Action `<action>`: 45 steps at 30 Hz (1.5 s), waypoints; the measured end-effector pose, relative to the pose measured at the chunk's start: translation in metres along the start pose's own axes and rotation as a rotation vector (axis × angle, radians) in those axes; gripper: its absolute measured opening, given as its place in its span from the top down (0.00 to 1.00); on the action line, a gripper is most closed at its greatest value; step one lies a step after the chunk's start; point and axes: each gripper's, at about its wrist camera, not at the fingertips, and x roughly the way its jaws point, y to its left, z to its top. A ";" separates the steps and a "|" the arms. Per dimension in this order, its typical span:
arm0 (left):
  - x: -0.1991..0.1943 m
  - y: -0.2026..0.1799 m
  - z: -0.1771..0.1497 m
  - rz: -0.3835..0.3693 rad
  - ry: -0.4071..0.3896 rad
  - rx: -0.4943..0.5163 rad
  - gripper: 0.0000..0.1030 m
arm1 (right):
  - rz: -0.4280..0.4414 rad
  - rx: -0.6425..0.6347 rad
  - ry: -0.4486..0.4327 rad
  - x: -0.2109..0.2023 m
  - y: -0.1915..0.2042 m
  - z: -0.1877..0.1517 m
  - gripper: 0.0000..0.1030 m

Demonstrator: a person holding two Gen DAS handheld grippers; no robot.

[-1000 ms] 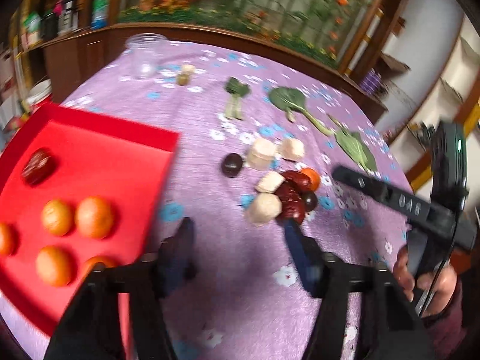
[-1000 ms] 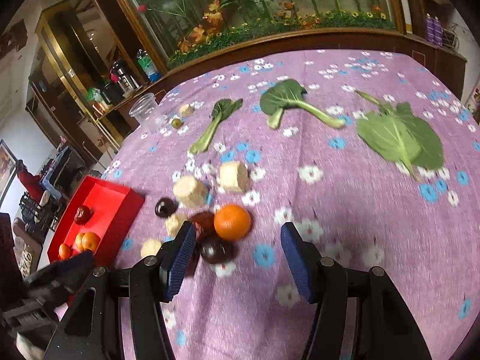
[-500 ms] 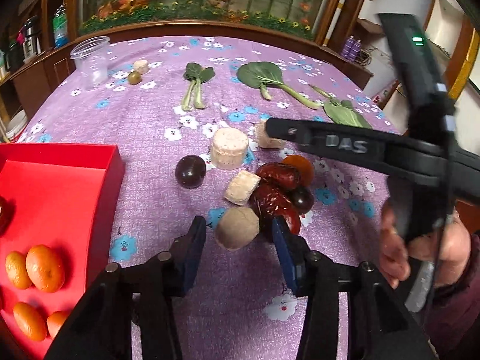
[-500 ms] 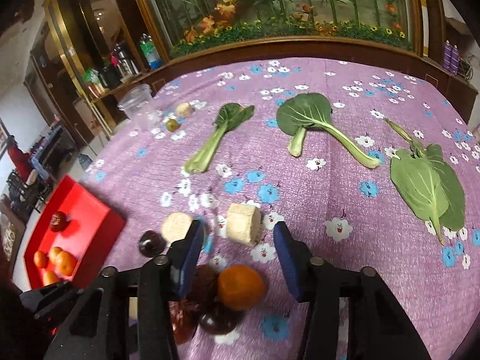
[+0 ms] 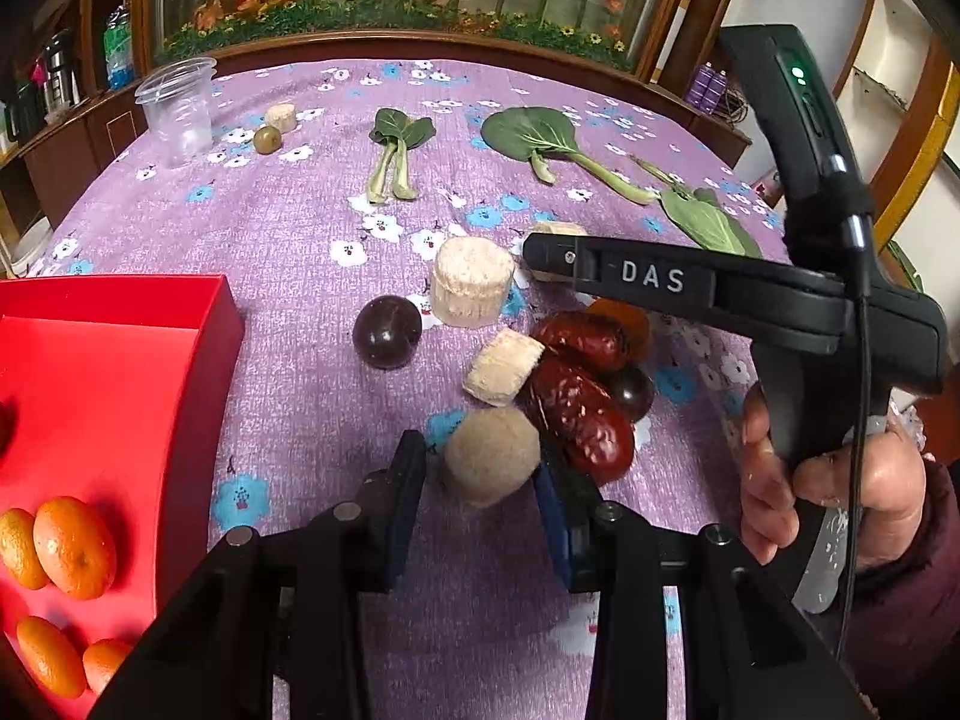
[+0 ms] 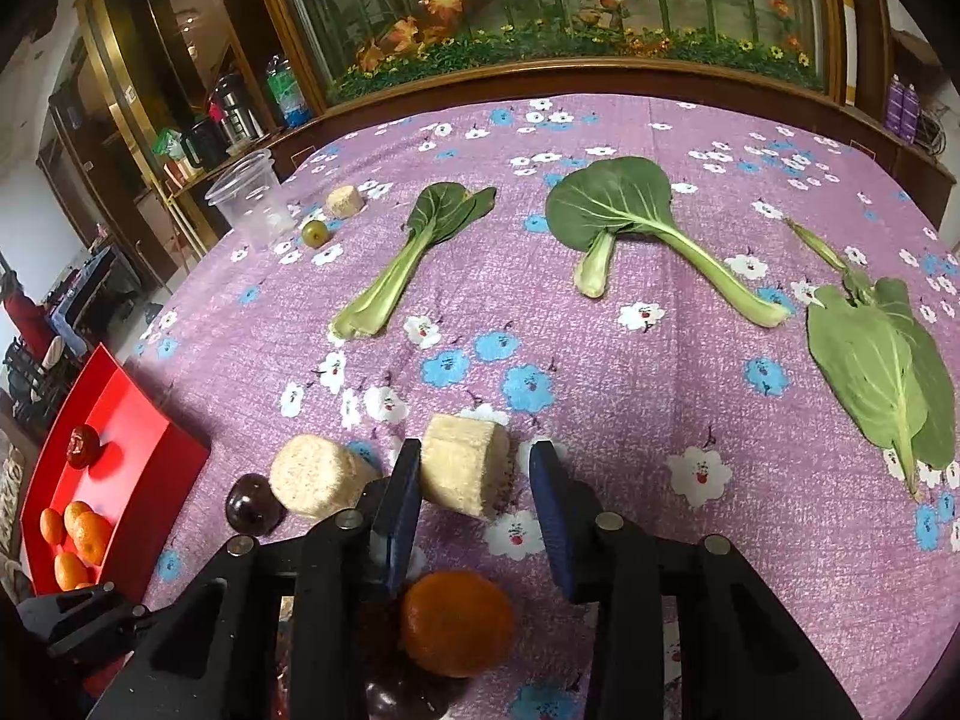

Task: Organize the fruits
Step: 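Grasp a tan round taro with the left gripper while the right gripper grasps a white yam piece, then carry the taro and yam piece over the red tray and open both grippers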

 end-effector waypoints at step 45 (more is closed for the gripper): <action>-0.155 0.144 -0.090 0.169 -0.239 -0.453 0.72 | 0.260 -0.107 -0.048 -0.105 0.133 -0.058 0.76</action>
